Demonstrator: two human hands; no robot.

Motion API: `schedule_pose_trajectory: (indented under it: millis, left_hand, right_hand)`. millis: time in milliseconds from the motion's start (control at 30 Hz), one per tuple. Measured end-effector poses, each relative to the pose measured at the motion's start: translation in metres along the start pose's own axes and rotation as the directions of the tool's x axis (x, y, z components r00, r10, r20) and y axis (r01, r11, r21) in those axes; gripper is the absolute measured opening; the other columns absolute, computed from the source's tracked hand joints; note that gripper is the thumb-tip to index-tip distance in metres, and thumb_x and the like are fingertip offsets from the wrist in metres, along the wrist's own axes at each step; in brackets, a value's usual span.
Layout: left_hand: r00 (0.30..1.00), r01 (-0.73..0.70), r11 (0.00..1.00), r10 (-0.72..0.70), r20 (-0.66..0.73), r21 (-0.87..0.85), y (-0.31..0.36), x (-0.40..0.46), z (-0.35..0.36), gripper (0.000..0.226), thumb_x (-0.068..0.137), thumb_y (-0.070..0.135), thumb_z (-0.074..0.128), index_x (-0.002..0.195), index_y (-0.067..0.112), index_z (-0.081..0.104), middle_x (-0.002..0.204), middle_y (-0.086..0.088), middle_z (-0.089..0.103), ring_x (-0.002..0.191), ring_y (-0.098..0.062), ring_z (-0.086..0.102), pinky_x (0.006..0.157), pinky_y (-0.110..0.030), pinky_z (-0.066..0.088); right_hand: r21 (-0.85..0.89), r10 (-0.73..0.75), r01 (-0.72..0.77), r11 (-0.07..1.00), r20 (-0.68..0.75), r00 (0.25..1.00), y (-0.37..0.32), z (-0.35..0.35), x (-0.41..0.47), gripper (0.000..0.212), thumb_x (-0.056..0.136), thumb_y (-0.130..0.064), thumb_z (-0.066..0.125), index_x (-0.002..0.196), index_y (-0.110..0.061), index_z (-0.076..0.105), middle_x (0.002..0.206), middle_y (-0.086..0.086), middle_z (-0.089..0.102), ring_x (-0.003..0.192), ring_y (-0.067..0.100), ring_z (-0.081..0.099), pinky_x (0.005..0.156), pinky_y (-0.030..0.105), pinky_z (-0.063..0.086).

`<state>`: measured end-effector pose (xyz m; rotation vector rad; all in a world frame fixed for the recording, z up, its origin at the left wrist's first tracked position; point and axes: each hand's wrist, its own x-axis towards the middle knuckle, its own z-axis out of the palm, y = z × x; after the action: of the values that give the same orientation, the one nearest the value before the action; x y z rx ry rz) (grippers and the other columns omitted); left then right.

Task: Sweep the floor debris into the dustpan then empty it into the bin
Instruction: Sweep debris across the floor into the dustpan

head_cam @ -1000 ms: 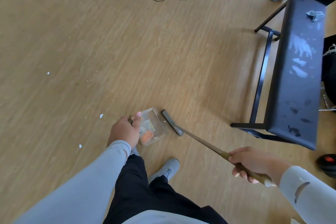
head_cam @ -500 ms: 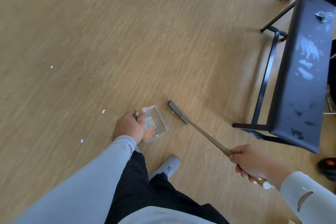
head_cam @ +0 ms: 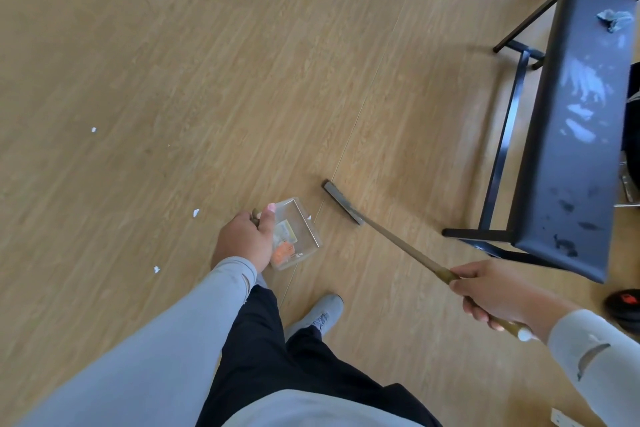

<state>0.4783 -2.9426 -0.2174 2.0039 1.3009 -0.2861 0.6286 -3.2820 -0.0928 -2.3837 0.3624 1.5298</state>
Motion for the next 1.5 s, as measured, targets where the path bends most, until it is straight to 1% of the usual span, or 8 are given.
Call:
schedule_pose_trajectory:
  millis: [267, 333, 433, 600, 800, 1167, 1433, 1500]
  left_hand:
    - [1.000, -0.005, 1.000, 0.004, -0.019, -0.008, -0.002, 0.001, 0.000, 0.057, 0.095, 0.075, 0.036, 0.076, 0.024, 0.053, 0.073, 0.004, 0.063, 0.066, -0.015, 0.058, 0.057, -0.033, 0.039]
    - [1.000, 0.002, 1.000, -0.002, -0.011, -0.005, -0.003, 0.001, 0.000, 0.058, 0.095, 0.076, 0.035, 0.079, 0.023, 0.054, 0.075, 0.004, 0.063, 0.067, -0.016, 0.058, 0.058, -0.034, 0.041]
    - [1.000, 0.007, 1.000, -0.007, -0.010, -0.004, -0.006, 0.001, 0.000, 0.068, 0.093, 0.079, 0.033, 0.091, 0.017, 0.061, 0.078, 0.003, 0.064, 0.069, -0.018, 0.060, 0.057, -0.034, 0.041]
    - [1.000, -0.007, 1.000, 0.007, -0.013, 0.002, -0.007, 0.001, 0.000, 0.078, 0.093, 0.079, 0.032, 0.118, 0.012, 0.065, 0.105, -0.007, 0.071, 0.092, -0.031, 0.067, 0.069, -0.038, 0.046]
    - [1.000, 0.000, 1.000, 0.000, -0.014, -0.013, -0.005, -0.001, -0.002, 0.066, 0.094, 0.077, 0.033, 0.097, 0.018, 0.062, 0.082, 0.005, 0.063, 0.081, -0.028, 0.063, 0.068, -0.039, 0.047]
    - [1.000, 0.005, 1.000, -0.005, -0.004, -0.002, -0.004, -0.005, -0.003, 0.066, 0.095, 0.076, 0.034, 0.104, 0.017, 0.062, 0.092, 0.000, 0.068, 0.089, -0.030, 0.067, 0.071, -0.038, 0.048]
    - [0.987, 0.114, 0.988, -0.124, -0.102, -0.103, -0.024, -0.008, -0.030, 0.061, 0.099, 0.069, 0.037, 0.066, 0.018, 0.046, 0.062, 0.000, 0.051, 0.058, -0.023, 0.050, 0.055, -0.035, 0.035]
    - [0.977, 0.153, 0.978, -0.172, -0.128, -0.144, -0.023, -0.007, -0.028, 0.063, 0.099, 0.070, 0.038, 0.068, 0.016, 0.049, 0.064, -0.001, 0.054, 0.058, -0.024, 0.052, 0.055, -0.035, 0.036]
  right_hand:
    - [-0.263, -0.059, 0.073, 0.962, 0.061, 0.996, -0.048, 0.064, 0.005, 0.023, 0.095, -0.009, 0.054, 0.111, -0.005, 0.069, 0.082, 0.012, 0.069, 0.062, 0.021, 0.060, 0.054, 0.031, 0.051]
    - [-0.205, -0.048, 0.073, 0.976, 0.128, 0.991, -0.045, 0.062, -0.001, 0.024, 0.095, -0.010, 0.054, 0.112, -0.009, 0.070, 0.075, 0.011, 0.065, 0.056, 0.020, 0.054, 0.050, 0.031, 0.047]
    - [0.068, -0.034, 0.019, 0.997, 0.220, 0.975, -0.026, 0.033, -0.012, 0.020, 0.099, -0.015, 0.058, 0.114, -0.022, 0.070, 0.065, 0.011, 0.060, 0.048, 0.016, 0.047, 0.043, 0.027, 0.040]
    - [0.084, -0.053, 0.037, 0.996, 0.192, 0.980, -0.004, 0.022, -0.026, 0.020, 0.101, -0.017, 0.058, 0.114, -0.029, 0.068, 0.061, 0.010, 0.061, 0.045, 0.015, 0.049, 0.043, 0.026, 0.041]
    - [0.057, -0.039, 0.033, 0.998, 0.121, 0.992, -0.017, 0.011, -0.017, 0.017, 0.101, -0.016, 0.058, 0.112, -0.022, 0.069, 0.062, 0.009, 0.063, 0.046, 0.015, 0.048, 0.044, 0.027, 0.041]
    - [-0.077, -0.129, 0.125, 0.989, -0.047, 0.991, -0.045, 0.023, 0.011, 0.019, 0.097, -0.018, 0.056, 0.096, -0.027, 0.072, 0.051, 0.000, 0.063, 0.037, 0.010, 0.053, 0.039, 0.022, 0.043]
    - [-0.275, -0.213, 0.186, 0.943, -0.072, 0.974, -0.103, 0.038, 0.053, 0.021, 0.087, -0.008, 0.050, 0.093, -0.010, 0.070, 0.076, 0.013, 0.076, 0.074, 0.033, 0.076, 0.068, 0.043, 0.062]
    - [-0.364, -0.211, 0.168, 0.916, -0.081, 0.974, -0.110, 0.044, 0.055, 0.020, 0.086, -0.008, 0.049, 0.092, -0.012, 0.068, 0.075, 0.011, 0.075, 0.069, 0.028, 0.075, 0.059, 0.036, 0.059]
